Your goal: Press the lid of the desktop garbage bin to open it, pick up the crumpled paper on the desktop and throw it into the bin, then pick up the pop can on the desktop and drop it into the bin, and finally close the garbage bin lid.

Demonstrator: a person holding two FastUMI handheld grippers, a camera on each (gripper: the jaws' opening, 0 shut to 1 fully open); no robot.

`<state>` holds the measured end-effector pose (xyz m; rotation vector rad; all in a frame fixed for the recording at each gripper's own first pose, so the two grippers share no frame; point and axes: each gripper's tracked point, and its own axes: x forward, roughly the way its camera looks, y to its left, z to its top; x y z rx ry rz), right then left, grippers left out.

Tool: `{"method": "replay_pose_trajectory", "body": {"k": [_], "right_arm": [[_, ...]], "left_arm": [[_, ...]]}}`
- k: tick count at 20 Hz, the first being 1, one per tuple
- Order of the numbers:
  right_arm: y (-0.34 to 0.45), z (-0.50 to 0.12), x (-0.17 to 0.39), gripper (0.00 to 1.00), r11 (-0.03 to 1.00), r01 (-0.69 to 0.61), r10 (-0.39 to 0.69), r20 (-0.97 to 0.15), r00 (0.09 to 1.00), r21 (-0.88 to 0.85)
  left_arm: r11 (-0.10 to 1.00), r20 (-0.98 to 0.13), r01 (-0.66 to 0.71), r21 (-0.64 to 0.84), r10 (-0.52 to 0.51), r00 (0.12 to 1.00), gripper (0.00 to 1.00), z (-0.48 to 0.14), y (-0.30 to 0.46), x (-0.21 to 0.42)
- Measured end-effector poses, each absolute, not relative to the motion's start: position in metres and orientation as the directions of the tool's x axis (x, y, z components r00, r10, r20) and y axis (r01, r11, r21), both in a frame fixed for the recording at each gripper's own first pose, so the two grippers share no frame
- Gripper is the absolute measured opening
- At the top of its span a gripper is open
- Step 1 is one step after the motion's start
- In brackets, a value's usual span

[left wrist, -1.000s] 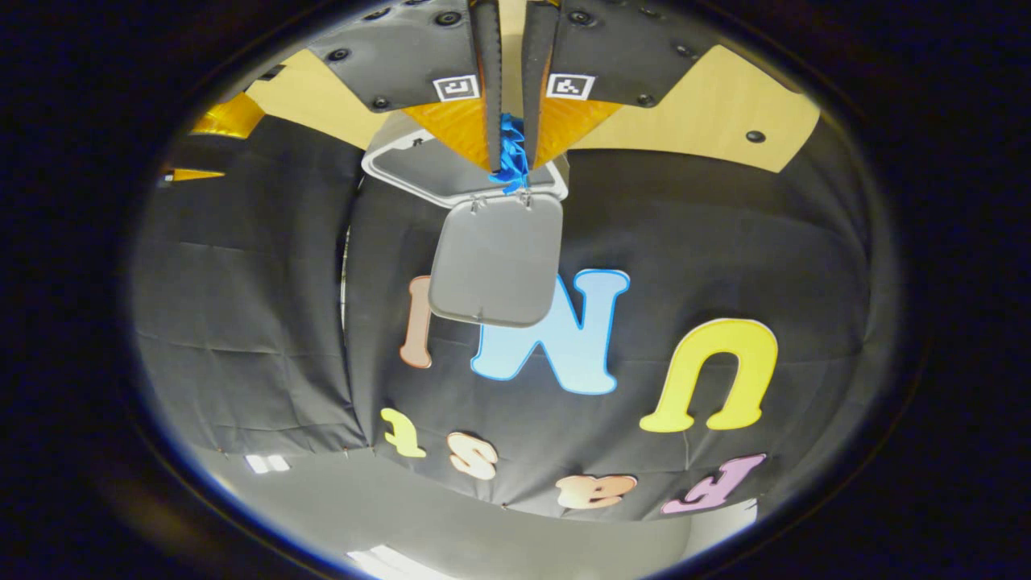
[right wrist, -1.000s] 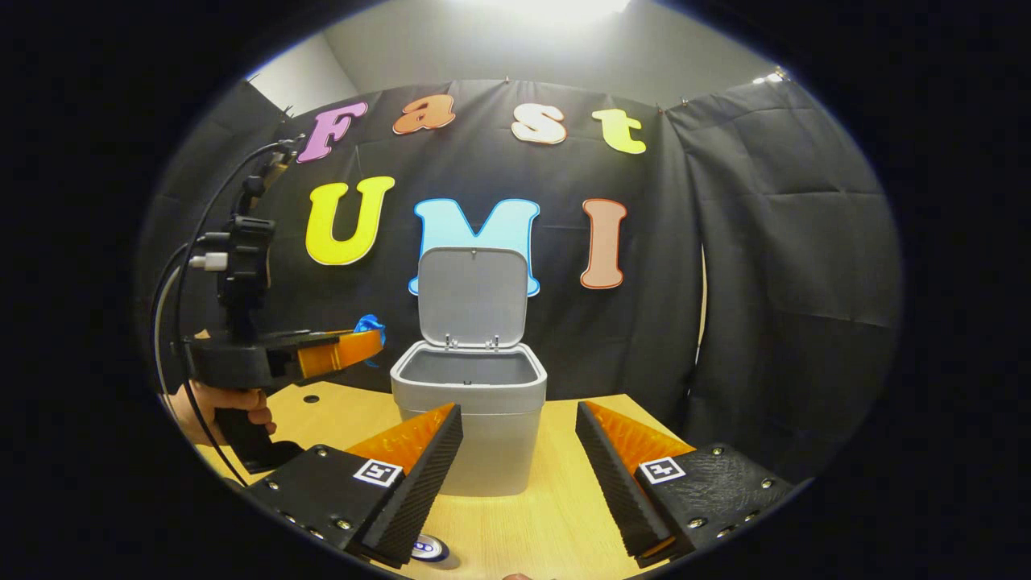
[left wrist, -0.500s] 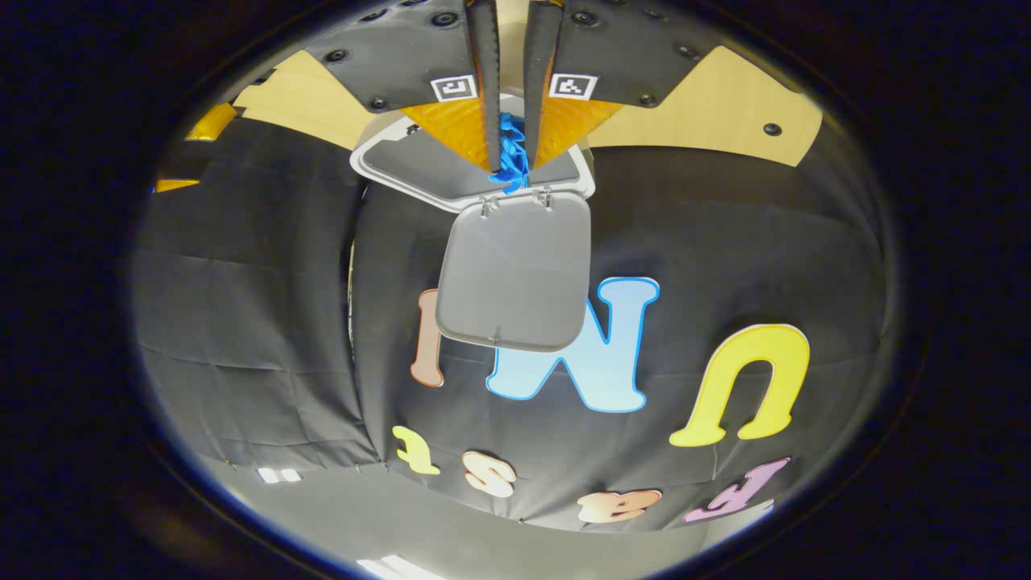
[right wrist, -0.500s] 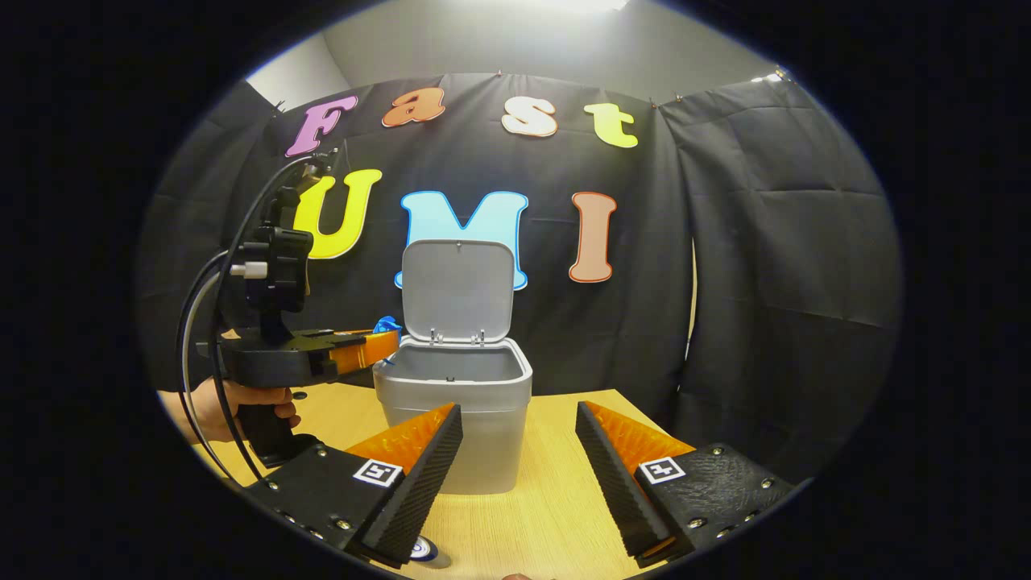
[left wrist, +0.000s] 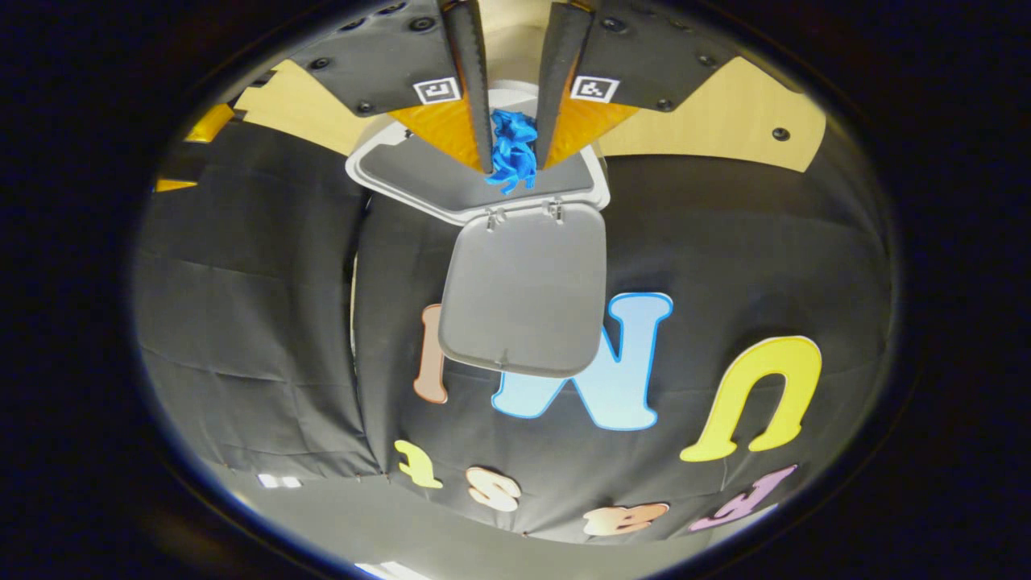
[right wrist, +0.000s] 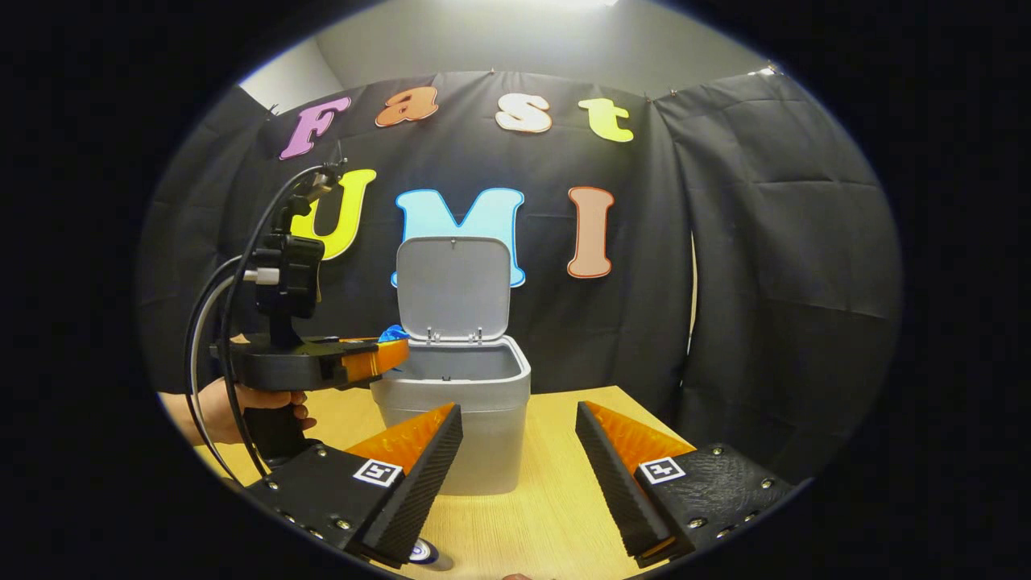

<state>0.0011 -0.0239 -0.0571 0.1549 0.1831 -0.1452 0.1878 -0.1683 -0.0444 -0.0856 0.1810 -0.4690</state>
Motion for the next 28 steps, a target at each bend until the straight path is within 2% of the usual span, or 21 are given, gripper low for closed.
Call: {"method": "replay_pose_trajectory", "body": {"k": [5, 6, 7, 10, 12, 17, 18, 20, 28], "right_arm": [[-0.024, -0.058, 0.001, 0.92, 0.979, 0.150, -0.122, -0.194, 0.973, 0.135], [-0.023, -0.058, 0.000, 0.92, 0.979, 0.148, -0.119, -0.193, 0.974, 0.139], [-0.021, -0.059, 0.000, 0.92, 0.979, 0.145, -0.116, -0.192, 0.974, 0.142], [-0.021, -0.060, -0.001, 0.92, 0.980, 0.138, -0.109, -0.192, 0.975, 0.144], [-0.020, -0.059, -0.001, 0.92, 0.981, 0.134, -0.106, -0.190, 0.976, 0.143], [-0.017, -0.060, -0.005, 0.92, 0.983, 0.116, -0.088, -0.190, 0.978, 0.142], [-0.016, -0.061, -0.006, 0.92, 0.984, 0.113, -0.086, -0.191, 0.978, 0.140], [-0.017, -0.060, -0.008, 0.92, 0.984, 0.109, -0.081, -0.188, 0.979, 0.144], [-0.002, -0.070, -0.017, 0.92, 0.987, 0.063, -0.032, -0.202, 0.979, 0.151]], "left_arm": [[0.886, -0.161, 0.443, -0.140, -0.462, 0.872, 0.40, -0.049, -0.170, 0.187], [0.885, -0.160, 0.444, -0.142, -0.463, 0.872, 0.46, -0.049, -0.171, 0.186], [0.883, -0.155, 0.446, -0.145, -0.466, 0.871, 0.48, -0.047, -0.172, 0.186], [0.880, -0.145, 0.451, -0.151, -0.471, 0.870, 0.78, -0.045, -0.174, 0.183], [0.882, -0.135, 0.445, -0.155, -0.465, 0.875, 0.87, -0.042, -0.171, 0.181], [0.896, -0.136, 0.410, -0.169, -0.433, 0.891, 0.87, -0.041, -0.161, 0.174], [0.901, -0.131, 0.400, -0.169, -0.423, 0.897, 0.94, -0.039, -0.158, 0.172], [0.913, -0.118, 0.375, -0.164, -0.395, 0.911, 0.92, -0.036, -0.149, 0.167], [0.956, -0.074, 0.271, -0.114, -0.280, 0.957, 0.96, -0.018, -0.105, 0.136]]}}
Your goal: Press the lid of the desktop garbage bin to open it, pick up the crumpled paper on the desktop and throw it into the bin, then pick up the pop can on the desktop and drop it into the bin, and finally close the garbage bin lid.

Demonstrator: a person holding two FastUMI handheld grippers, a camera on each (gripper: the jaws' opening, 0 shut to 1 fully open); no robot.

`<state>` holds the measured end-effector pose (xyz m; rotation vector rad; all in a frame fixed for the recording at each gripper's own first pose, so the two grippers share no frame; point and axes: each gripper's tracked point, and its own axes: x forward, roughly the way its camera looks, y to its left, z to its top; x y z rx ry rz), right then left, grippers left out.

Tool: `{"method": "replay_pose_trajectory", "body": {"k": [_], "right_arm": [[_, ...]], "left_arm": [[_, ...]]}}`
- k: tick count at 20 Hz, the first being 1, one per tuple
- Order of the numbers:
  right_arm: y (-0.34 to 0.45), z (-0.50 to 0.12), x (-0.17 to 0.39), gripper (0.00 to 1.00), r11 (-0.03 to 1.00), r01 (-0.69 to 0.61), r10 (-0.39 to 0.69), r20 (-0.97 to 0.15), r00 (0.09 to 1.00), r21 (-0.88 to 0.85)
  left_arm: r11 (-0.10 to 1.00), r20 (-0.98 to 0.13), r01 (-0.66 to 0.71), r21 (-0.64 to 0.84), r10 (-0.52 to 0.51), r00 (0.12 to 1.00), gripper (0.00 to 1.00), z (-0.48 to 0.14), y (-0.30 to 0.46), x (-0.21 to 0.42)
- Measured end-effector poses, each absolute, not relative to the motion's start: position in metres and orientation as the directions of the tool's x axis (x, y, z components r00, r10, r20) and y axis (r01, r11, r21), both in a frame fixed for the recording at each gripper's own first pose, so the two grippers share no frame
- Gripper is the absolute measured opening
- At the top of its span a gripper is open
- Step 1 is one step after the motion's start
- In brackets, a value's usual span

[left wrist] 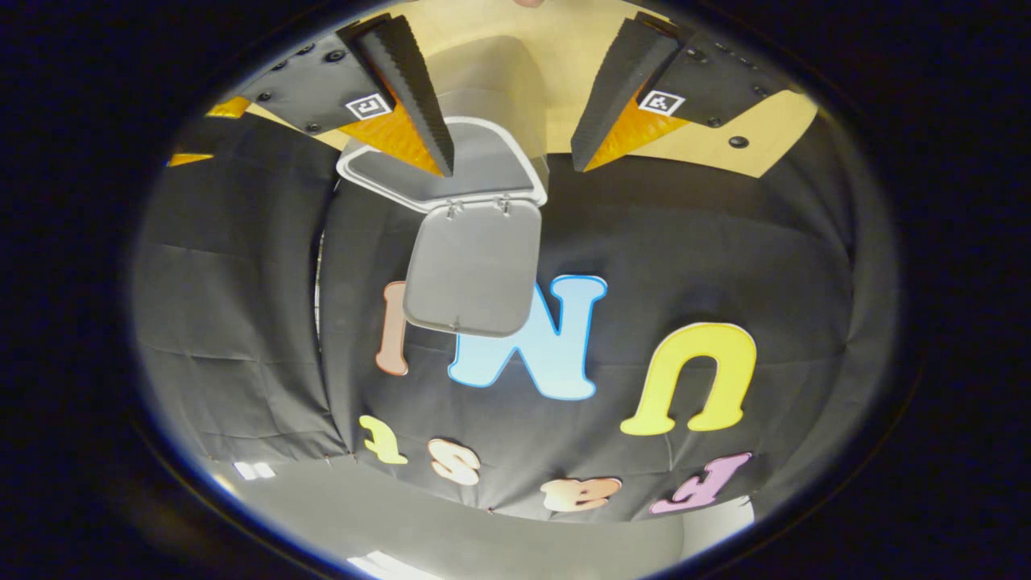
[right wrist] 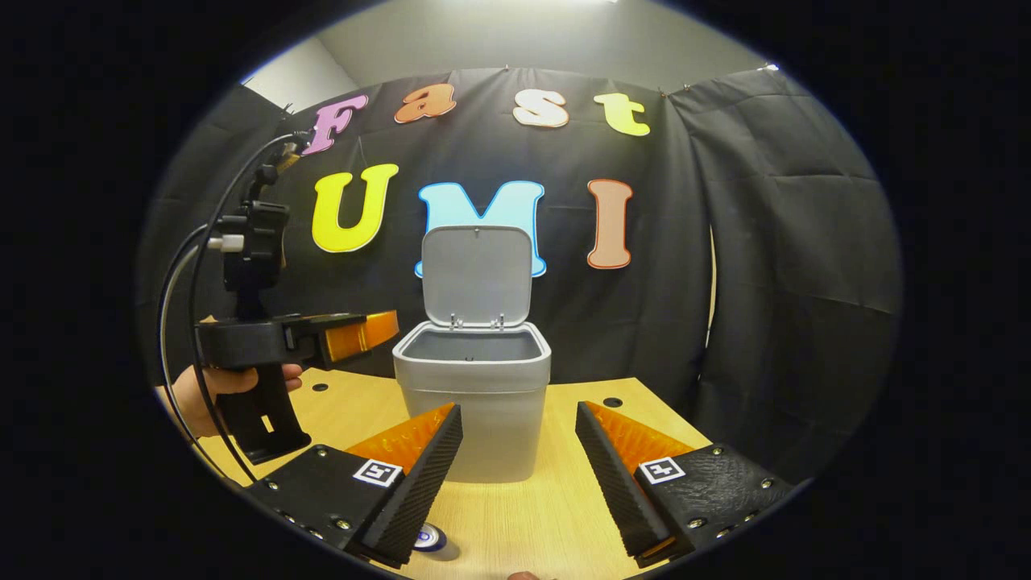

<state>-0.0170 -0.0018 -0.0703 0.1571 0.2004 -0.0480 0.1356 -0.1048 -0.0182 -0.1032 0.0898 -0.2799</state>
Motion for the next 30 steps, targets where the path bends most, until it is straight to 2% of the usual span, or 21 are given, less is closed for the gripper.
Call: {"method": "replay_pose_trajectory", "body": {"k": [17, 26, 30], "right_arm": [[0.059, -0.106, -0.040, 0.92, 0.976, -0.086, 0.142, -0.288, 0.947, 0.199], [0.103, -0.141, -0.044, 0.92, 0.952, -0.213, 0.284, -0.377, 0.881, 0.221], [0.116, -0.170, -0.046, 0.92, 0.945, -0.230, 0.317, -0.473, 0.822, 0.235]], "left_arm": [[0.988, 0.009, 0.146, -0.048, -0.146, 0.989, 0.95, 0.006, -0.039, 0.054], [0.990, -0.002, 0.089, -0.107, -0.089, 0.996, 0.95, 0.006, -0.016, 0.043], [0.992, -0.011, 0.065, -0.112, -0.067, 0.998, 0.95, 0.003, -0.006, 0.040]]}}
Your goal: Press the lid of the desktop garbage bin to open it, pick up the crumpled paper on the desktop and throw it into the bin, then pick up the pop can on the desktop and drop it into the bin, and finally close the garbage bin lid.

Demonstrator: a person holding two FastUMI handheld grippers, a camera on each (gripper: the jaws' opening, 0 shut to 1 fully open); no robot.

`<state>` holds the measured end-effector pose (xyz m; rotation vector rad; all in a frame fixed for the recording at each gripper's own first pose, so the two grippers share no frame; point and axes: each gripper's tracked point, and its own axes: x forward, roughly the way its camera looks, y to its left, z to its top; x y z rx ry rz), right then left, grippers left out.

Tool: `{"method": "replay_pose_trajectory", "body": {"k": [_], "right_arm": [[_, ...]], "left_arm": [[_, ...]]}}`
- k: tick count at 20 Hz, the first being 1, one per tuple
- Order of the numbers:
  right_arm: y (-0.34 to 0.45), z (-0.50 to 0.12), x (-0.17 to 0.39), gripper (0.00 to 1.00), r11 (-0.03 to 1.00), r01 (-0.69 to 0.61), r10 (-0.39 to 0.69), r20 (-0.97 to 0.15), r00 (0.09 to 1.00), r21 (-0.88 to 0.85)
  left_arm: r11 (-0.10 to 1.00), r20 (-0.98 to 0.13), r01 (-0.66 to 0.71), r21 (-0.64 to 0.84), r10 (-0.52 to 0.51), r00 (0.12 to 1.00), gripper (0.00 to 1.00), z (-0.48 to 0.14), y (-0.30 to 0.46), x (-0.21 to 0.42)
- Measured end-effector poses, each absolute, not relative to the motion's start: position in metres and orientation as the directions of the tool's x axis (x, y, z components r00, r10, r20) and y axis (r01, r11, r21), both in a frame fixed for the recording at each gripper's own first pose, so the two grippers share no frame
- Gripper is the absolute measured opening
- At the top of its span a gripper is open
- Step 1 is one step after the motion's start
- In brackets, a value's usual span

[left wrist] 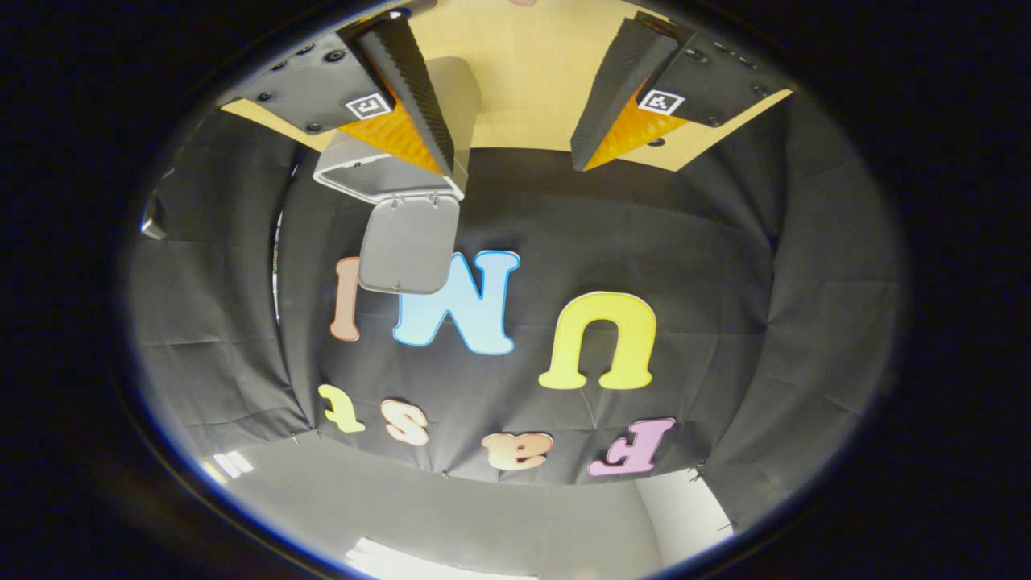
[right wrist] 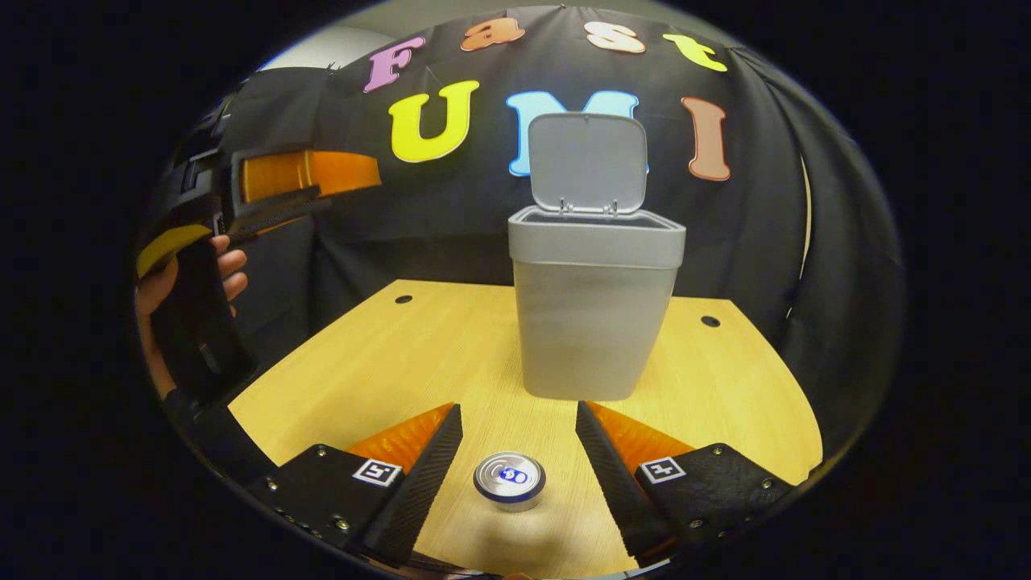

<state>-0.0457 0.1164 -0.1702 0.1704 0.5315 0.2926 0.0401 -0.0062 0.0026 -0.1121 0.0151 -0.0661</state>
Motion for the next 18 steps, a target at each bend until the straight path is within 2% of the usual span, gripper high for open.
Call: {"method": "replay_pose_trajectory", "body": {"k": [10, 18], "right_arm": [[0.131, -0.237, -0.060, 0.92, 0.937, -0.232, 0.348, -0.681, 0.644, 0.260], [0.138, -0.259, -0.063, 0.92, 0.927, -0.232, 0.375, -0.735, 0.564, 0.295]], "left_arm": [[0.996, -0.027, 0.027, -0.084, -0.030, 0.999, 0.95, -0.003, 0.007, 0.032], [0.996, -0.064, 0.036, -0.087, -0.042, 0.997, 0.95, -0.013, 0.000, 0.036]]}}
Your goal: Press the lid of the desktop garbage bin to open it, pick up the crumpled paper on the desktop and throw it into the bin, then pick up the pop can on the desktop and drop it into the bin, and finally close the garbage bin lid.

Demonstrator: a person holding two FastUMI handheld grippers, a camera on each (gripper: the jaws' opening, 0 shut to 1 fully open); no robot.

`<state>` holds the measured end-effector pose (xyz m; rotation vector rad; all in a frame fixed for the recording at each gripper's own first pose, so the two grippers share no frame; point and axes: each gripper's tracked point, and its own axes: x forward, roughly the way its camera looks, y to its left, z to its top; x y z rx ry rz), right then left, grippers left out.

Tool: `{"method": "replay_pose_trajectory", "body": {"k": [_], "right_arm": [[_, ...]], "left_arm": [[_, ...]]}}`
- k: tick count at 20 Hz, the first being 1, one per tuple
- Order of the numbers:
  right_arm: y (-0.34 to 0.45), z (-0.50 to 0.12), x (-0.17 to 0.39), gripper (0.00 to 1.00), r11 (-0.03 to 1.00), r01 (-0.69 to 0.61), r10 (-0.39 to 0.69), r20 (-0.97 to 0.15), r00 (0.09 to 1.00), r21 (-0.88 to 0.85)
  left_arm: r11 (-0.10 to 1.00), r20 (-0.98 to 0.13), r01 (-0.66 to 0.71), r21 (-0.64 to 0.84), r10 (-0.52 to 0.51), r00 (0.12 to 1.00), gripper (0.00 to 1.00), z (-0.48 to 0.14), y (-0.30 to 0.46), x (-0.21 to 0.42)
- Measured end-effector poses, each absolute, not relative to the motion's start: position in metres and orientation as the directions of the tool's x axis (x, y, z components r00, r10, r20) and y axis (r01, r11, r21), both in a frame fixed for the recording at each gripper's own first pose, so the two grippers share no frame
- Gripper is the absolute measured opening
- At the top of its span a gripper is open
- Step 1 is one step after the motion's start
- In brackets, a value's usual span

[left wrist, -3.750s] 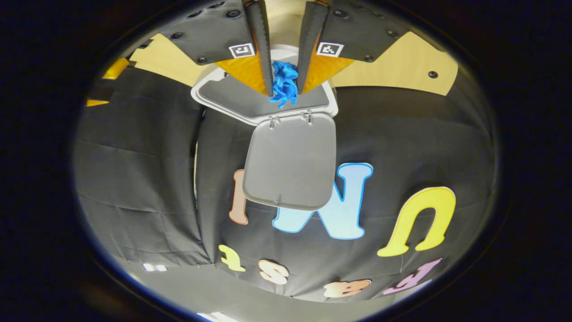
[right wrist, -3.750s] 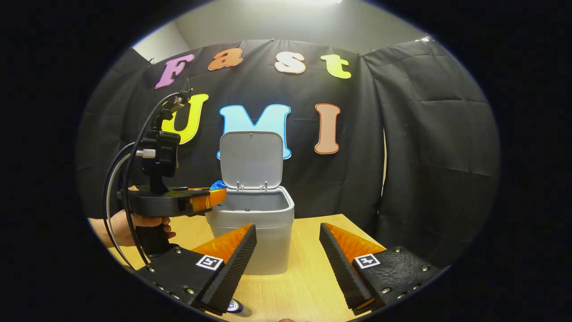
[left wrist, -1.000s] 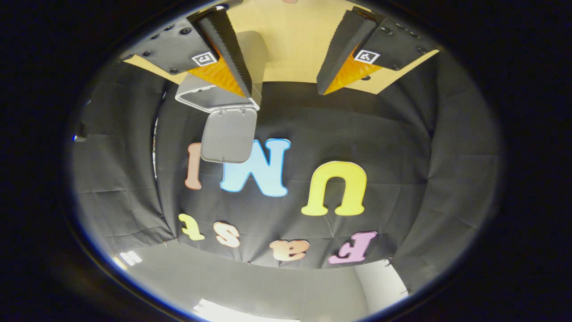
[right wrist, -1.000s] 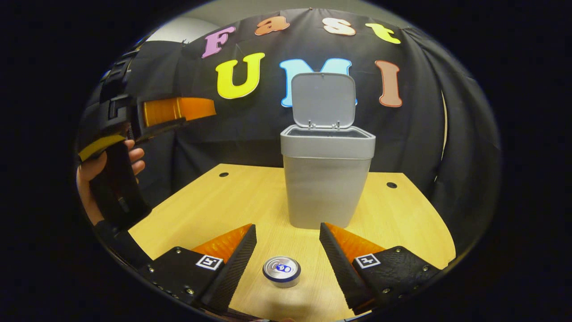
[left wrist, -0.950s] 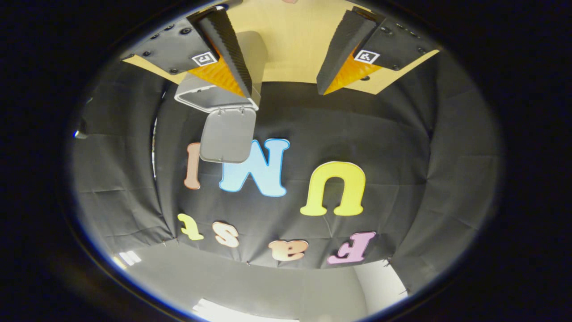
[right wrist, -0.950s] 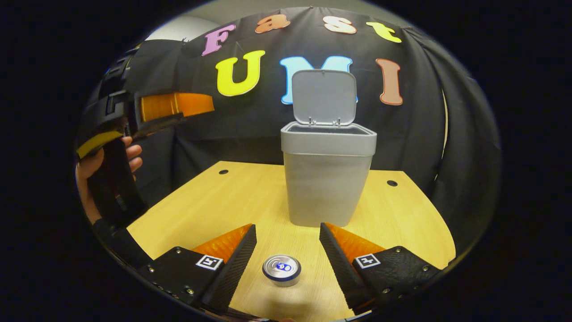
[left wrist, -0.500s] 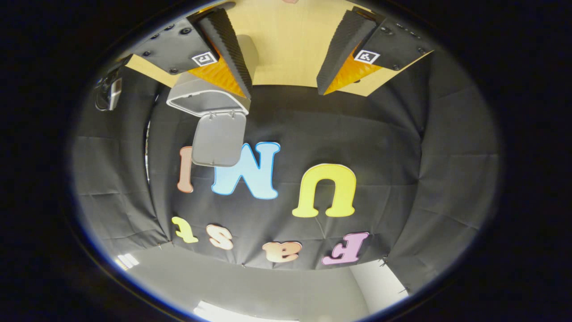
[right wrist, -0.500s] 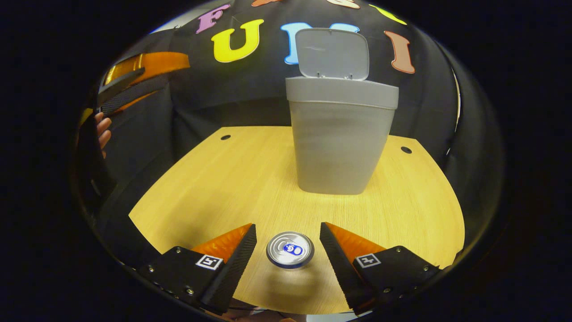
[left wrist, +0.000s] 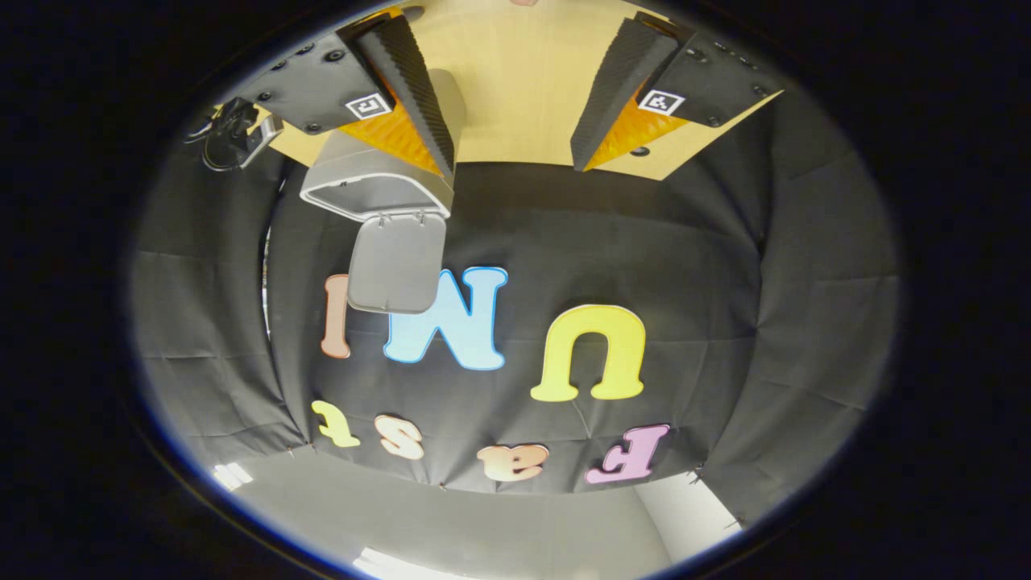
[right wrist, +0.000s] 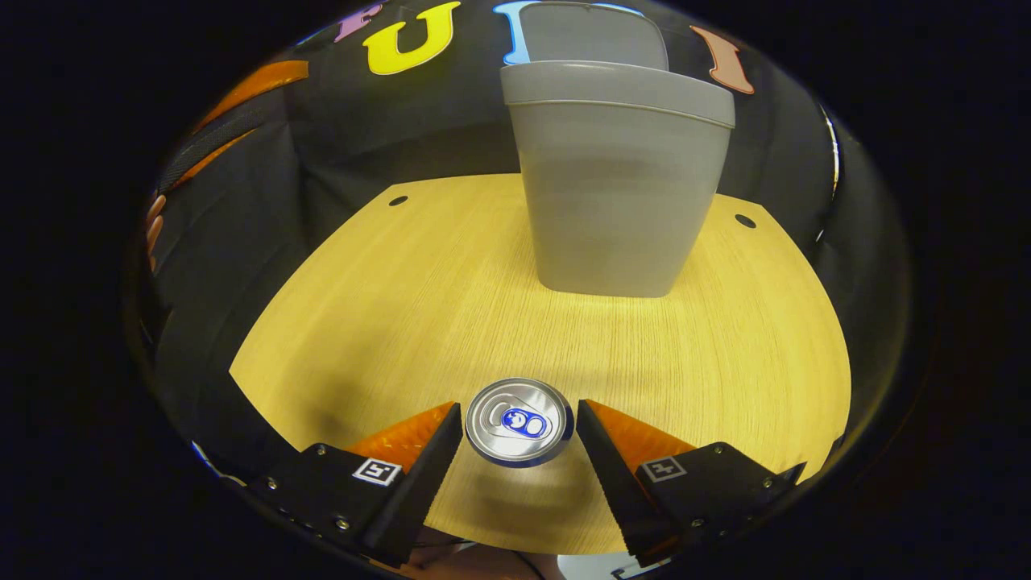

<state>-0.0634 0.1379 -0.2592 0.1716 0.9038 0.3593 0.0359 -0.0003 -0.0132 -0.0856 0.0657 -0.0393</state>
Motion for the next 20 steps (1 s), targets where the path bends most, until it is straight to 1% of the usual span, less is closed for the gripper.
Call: {"method": "replay_pose_trajectory", "body": {"k": [6, 7, 8, 10, 11, 12, 13, 16, 20], "right_arm": [[0.139, -0.266, -0.064, 0.92, 0.925, -0.243, 0.380, -0.749, 0.543, 0.293], [0.138, -0.264, -0.064, 0.91, 0.926, -0.242, 0.378, -0.747, 0.547, 0.291], [0.138, -0.265, -0.064, 0.87, 0.927, -0.243, 0.374, -0.750, 0.546, 0.286], [0.138, -0.265, -0.064, 0.86, 0.930, -0.241, 0.366, -0.751, 0.550, 0.276], [0.138, -0.265, -0.064, 0.82, 0.930, -0.241, 0.365, -0.751, 0.550, 0.276], [0.138, -0.264, -0.063, 0.82, 0.929, -0.240, 0.370, -0.748, 0.551, 0.283], [0.139, -0.262, -0.062, 0.84, 0.925, -0.236, 0.380, -0.741, 0.554, 0.298], [0.136, -0.248, -0.056, 0.84, 0.912, -0.225, 0.407, -0.696, 0.591, 0.342], [0.126, -0.220, -0.045, 0.84, 0.915, -0.221, 0.395, -0.631, 0.668, 0.339]], "left_arm": [[0.997, -0.074, 0.040, -0.073, -0.045, 0.996, 0.95, -0.016, -0.001, 0.039], [0.997, -0.077, 0.038, -0.073, -0.044, 0.996, 0.95, -0.017, -0.001, 0.040], [0.996, -0.079, 0.039, -0.075, -0.045, 0.996, 0.96, -0.017, -0.001, 0.040], [0.996, -0.086, 0.041, -0.073, -0.047, 0.995, 0.95, -0.019, -0.002, 0.042], [0.997, -0.088, 0.040, -0.070, -0.046, 0.995, 0.96, -0.020, -0.002, 0.043], [0.997, -0.087, 0.041, -0.067, -0.047, 0.995, 0.96, -0.019, -0.002, 0.043], [0.997, -0.086, 0.041, -0.064, -0.047, 0.995, 0.95, -0.019, -0.002, 0.044], [0.997, -0.083, 0.047, -0.065, -0.052, 0.995, 0.95, -0.016, -0.005, 0.047], [0.996, -0.082, 0.062, -0.064, -0.067, 0.994, 0.96, -0.016, -0.011, 0.050]]}}
